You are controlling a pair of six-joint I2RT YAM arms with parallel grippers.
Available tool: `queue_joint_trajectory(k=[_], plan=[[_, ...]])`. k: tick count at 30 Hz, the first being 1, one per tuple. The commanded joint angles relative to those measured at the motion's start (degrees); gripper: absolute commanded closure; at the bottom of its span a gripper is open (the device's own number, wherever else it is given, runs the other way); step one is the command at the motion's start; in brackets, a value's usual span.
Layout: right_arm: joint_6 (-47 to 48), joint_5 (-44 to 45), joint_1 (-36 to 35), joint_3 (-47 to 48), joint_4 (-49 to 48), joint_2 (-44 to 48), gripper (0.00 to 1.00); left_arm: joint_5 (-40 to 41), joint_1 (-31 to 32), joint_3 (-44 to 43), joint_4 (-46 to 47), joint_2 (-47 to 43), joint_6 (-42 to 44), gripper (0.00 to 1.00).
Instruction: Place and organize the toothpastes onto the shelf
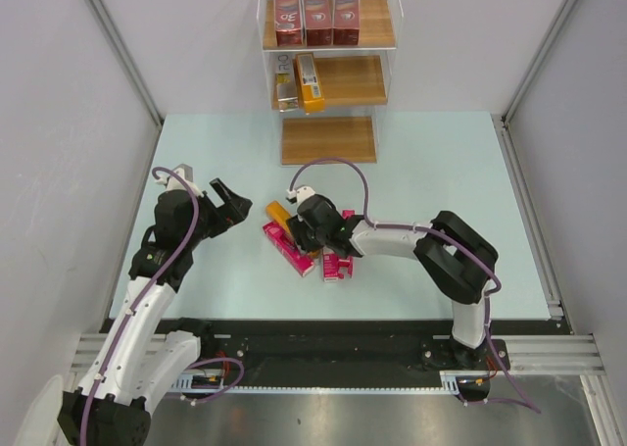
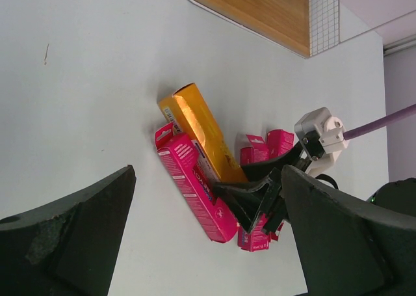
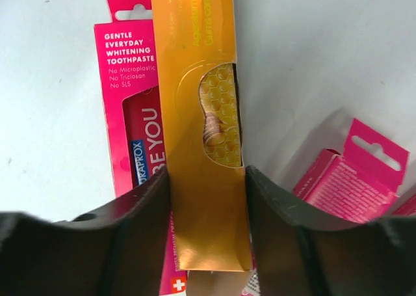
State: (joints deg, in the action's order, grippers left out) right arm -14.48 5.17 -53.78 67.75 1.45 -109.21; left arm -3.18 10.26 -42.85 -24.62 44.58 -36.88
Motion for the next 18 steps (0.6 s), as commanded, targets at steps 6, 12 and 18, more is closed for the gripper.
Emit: queue_joint_trajectory(k=[6,12,18], plan=[[-1.34,0.54,1.83,1.43,1.27,0.22,0.68,-0.16,0.11,-0.92,-0.34,-0.89,1.55,0.0],[-2.83,-1.56,3.94,1.51,2.15,5.84,0.7,-2.0,0.11,-1.71,1.23,-1.6,3.13,0.0],[-5.12,-11.92,7.98,1.51,3.47,15.5,0.7,-13.41,0.11,0.48,9.58,-2.39,3.22,0.0]])
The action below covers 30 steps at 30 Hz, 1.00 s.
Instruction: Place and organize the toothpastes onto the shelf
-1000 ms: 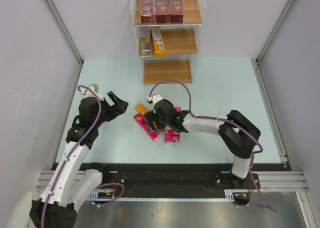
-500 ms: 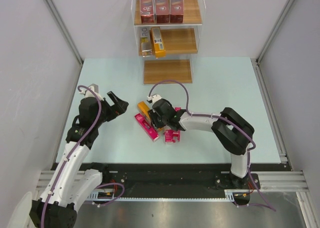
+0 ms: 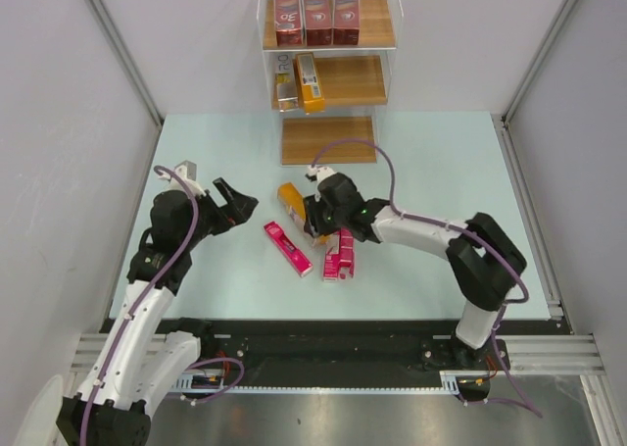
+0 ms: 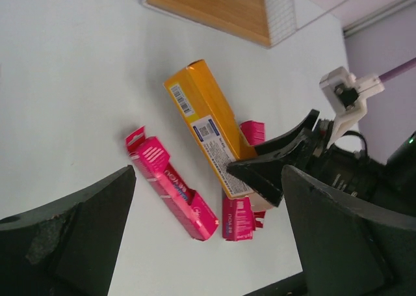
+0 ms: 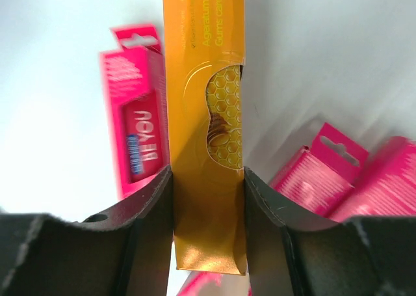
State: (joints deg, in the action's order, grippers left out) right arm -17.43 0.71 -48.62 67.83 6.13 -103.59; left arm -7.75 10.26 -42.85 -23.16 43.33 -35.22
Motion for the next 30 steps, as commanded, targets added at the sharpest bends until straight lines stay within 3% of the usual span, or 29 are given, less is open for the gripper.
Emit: queue_joint_trajectory(k=[1,6,10,14,25,28,30], plan=[[-2.86,-11.48,3.61,1.42,-1.3,10.86,0.71,-12.6,0.11,1.36,11.7,-1.14,1.39,0.0],[-5.24,-23.45,8.27,1.07,-3.48,17.89,0.71,-22.39,0.11,3.47,21.21,0.17,-0.9,0.0],[-9.71,-43.97,11.79,1.16,-9.89,19.48,0.7,-28.01,0.02,4.97,30.95,0.44,-4.05,0.0],[-19.1,-58.17,12.68,1.07,-19.12,17.9,0.7,-33.55,0.02,6.46,39.47,0.44,-7.13,0.0],[-25.19,-64.25,8.2,1.16,-28.63,16.5,0.69,-37.16,0.02,7.95,47.14,0.62,-10.82,0.01],[-25.81,-64.61,7.31,1.07,-29.6,15.62,0.68,-38.48,0.11,9.54,53.03,0.09,-13.63,0.09],[-25.81,-64.43,6.87,1.07,-29.51,15.09,0.67,-39.01,0.02,10.33,54.7,-0.44,-14.78,0.23]])
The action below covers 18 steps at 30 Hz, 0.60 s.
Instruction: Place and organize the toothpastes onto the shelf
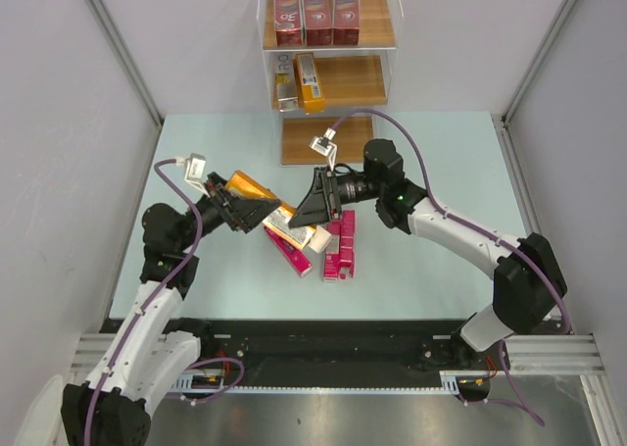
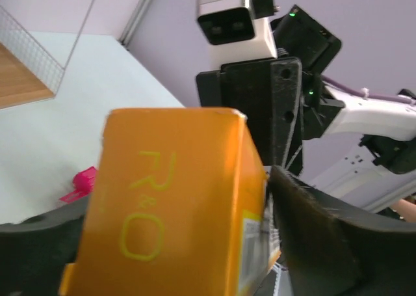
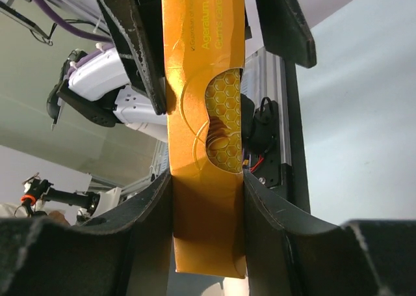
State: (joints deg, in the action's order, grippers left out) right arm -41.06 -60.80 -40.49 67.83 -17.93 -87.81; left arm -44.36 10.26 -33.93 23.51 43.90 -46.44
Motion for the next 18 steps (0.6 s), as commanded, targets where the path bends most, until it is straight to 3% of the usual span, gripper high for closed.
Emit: queue_joint_trajectory(k=[1,4,7,12,15,18], plan=[[-2.18,-2.84,-1.35,1.16,-5.36,-0.87,0.66,-2.4,0.11,1.5,8.74,-1.36,-3.75,0.28],[-1.13,-1.96,-1.17,1.07,-4.05,-1.22,0.61,-1.87,0.02,1.59,8.31,-2.5,-3.66,0.44],[0.09,-0.21,-1.08,1.16,-2.47,-0.87,0.51,-1.08,0.02,1.24,7.26,-3.56,-3.4,0.5],[5.45,9.62,0.15,1.07,5.26,3.69,0.24,-0.73,0.02,0.71,7.08,-2.42,-4.45,0.5],[9.32,20.95,0.68,0.9,14.92,8.69,0.15,-2.04,0.02,0.18,10.32,-0.06,-6.82,0.49],[9.16,28.87,0.76,-3.05,14.43,15.53,0.1,-3.71,0.11,-0.34,15.07,1.8,-9.81,0.5]])
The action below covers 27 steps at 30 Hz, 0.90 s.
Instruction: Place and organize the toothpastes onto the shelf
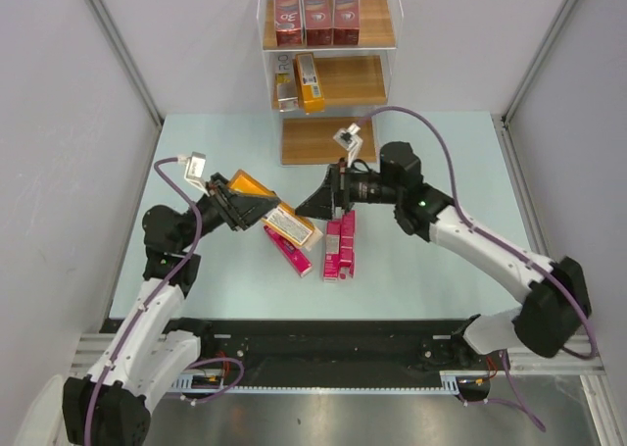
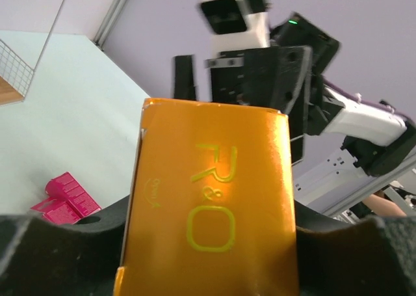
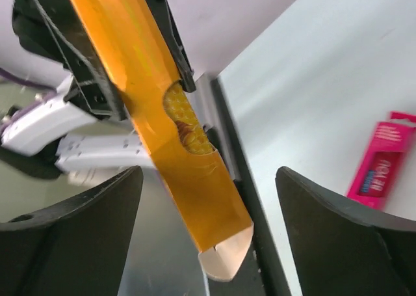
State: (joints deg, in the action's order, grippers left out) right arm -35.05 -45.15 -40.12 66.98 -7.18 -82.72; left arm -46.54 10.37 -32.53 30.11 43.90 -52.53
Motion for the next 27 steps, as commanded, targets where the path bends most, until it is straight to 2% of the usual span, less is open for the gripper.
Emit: queue_joint_trajectory(k=[1,4,8,11,12,16,21,27], plan=[[3.06,16.11,0.22,-4.9,3.14,12.21,0.08,-1.88,0.0,-2.35,9.43,3.02,-4.41,0.49],[2.7,18.77,0.04,-9.65,1.12,18.28,0.01,-3.55,0.0,-3.76,13.03,6.01,-7.22,0.5],[2.27,17.73,-0.75,-13.7,0.24,21.54,0.0,-6.09,-0.09,-4.55,22.43,9.88,-15.9,0.51],[1.48,17.37,-2.94,-16.61,-1.87,22.95,0.0,-7.24,0.0,-4.56,34.28,14.09,-25.05,0.53],[1.39,17.46,-3.47,-17.14,-2.57,23.3,0.0,-7.51,-0.09,-4.47,40.75,15.07,-27.34,0.54],[0.51,18.43,-4.26,-18.37,-2.92,25.15,0.0,-7.33,0.0,-4.82,53.9,20.16,-38.32,0.58],[-0.98,18.95,-5.06,-19.52,-5.47,26.64,0.0,-7.07,0.0,-4.73,55.85,21.67,-39.58,0.59],[-3.97,18.69,-6.63,-20.05,-11.44,24.54,0.02,-7.16,0.09,-4.21,50.67,20.26,-36.24,0.59]])
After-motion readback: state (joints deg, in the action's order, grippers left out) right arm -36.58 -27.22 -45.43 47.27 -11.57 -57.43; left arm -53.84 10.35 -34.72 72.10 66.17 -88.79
